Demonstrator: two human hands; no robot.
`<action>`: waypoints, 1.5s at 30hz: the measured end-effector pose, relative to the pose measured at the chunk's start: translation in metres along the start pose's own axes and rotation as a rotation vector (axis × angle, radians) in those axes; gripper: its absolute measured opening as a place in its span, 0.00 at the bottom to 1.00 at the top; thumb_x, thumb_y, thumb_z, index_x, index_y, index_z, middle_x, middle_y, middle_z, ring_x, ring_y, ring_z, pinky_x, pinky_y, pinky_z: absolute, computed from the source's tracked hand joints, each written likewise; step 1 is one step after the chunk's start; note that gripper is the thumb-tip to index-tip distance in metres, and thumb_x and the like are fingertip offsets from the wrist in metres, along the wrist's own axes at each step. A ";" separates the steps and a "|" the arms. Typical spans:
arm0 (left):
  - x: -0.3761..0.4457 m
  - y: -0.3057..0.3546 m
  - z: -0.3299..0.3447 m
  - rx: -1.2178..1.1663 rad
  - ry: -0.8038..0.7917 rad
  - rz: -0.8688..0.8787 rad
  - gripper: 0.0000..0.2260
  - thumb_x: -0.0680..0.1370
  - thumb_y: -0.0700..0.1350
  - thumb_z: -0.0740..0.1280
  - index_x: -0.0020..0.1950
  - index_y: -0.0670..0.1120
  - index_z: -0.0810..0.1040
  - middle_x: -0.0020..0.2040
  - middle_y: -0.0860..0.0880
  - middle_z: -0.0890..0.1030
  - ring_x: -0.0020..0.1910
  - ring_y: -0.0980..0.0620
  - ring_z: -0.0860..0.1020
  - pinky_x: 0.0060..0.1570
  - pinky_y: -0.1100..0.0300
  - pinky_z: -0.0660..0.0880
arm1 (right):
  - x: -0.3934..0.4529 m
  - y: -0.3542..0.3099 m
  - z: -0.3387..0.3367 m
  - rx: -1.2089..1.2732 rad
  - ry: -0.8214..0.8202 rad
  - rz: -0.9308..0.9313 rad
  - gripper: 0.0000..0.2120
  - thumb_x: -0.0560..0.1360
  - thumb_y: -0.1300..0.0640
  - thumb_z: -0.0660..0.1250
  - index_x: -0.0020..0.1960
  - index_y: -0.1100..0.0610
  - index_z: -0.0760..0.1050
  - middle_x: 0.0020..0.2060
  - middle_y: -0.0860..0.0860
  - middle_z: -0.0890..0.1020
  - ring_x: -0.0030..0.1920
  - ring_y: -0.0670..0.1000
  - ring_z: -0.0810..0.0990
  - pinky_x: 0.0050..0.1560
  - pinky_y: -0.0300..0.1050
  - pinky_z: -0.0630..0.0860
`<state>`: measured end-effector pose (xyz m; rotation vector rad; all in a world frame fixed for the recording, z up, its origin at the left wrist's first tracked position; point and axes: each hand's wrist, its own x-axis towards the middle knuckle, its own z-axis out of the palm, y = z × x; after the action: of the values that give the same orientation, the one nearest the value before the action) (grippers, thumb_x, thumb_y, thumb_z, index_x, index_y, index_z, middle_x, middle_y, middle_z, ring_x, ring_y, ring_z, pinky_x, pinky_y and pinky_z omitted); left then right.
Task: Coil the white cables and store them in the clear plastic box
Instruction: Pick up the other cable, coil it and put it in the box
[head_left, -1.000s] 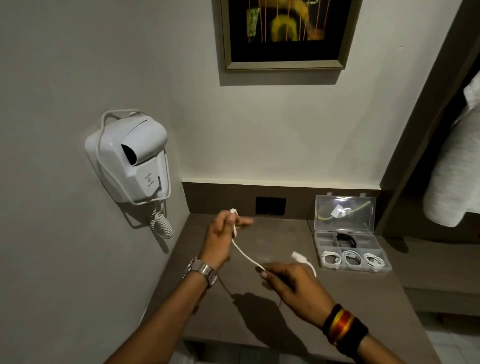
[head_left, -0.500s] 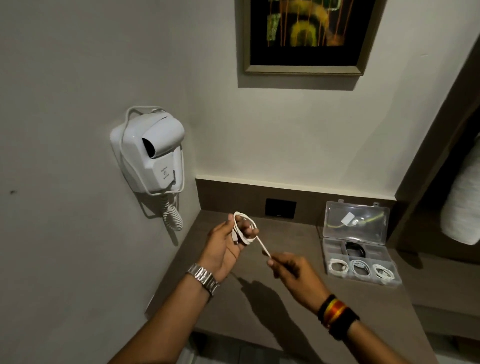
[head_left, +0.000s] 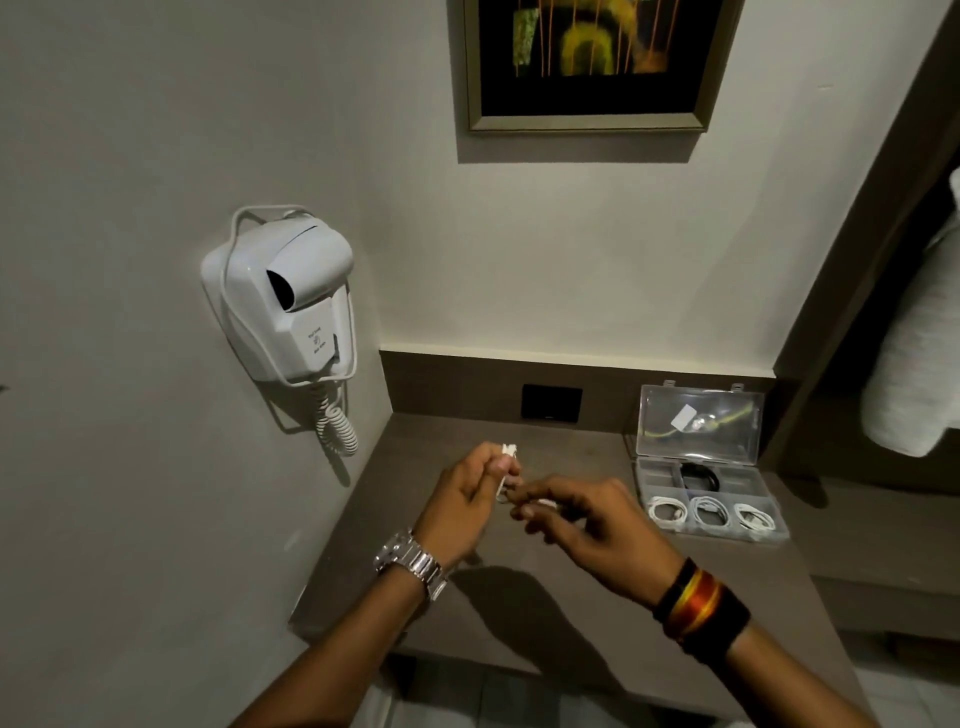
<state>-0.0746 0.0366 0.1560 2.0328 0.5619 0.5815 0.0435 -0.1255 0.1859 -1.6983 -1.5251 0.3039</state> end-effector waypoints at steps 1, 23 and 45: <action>-0.001 0.002 0.001 0.048 -0.034 0.035 0.12 0.84 0.58 0.56 0.46 0.59 0.75 0.41 0.63 0.83 0.37 0.65 0.80 0.36 0.70 0.71 | 0.002 0.002 -0.005 -0.058 0.037 -0.009 0.11 0.80 0.52 0.68 0.62 0.48 0.81 0.51 0.42 0.87 0.45 0.40 0.85 0.45 0.34 0.82; 0.004 0.011 0.011 -0.171 -0.244 -0.067 0.14 0.86 0.47 0.58 0.43 0.51 0.76 0.39 0.53 0.78 0.39 0.59 0.77 0.47 0.63 0.75 | 0.019 0.050 0.008 0.647 0.329 0.316 0.06 0.77 0.60 0.73 0.51 0.62 0.80 0.46 0.58 0.87 0.46 0.54 0.87 0.46 0.47 0.85; -0.016 0.010 0.012 0.231 0.013 0.201 0.10 0.86 0.55 0.57 0.52 0.52 0.74 0.45 0.55 0.78 0.41 0.57 0.77 0.38 0.63 0.73 | 0.024 0.027 0.016 0.981 0.267 0.477 0.13 0.74 0.50 0.73 0.52 0.59 0.83 0.44 0.58 0.87 0.41 0.54 0.86 0.43 0.48 0.84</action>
<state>-0.0782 0.0148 0.1560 2.3236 0.4519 0.6742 0.0582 -0.0958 0.1650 -1.1833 -0.5601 0.8670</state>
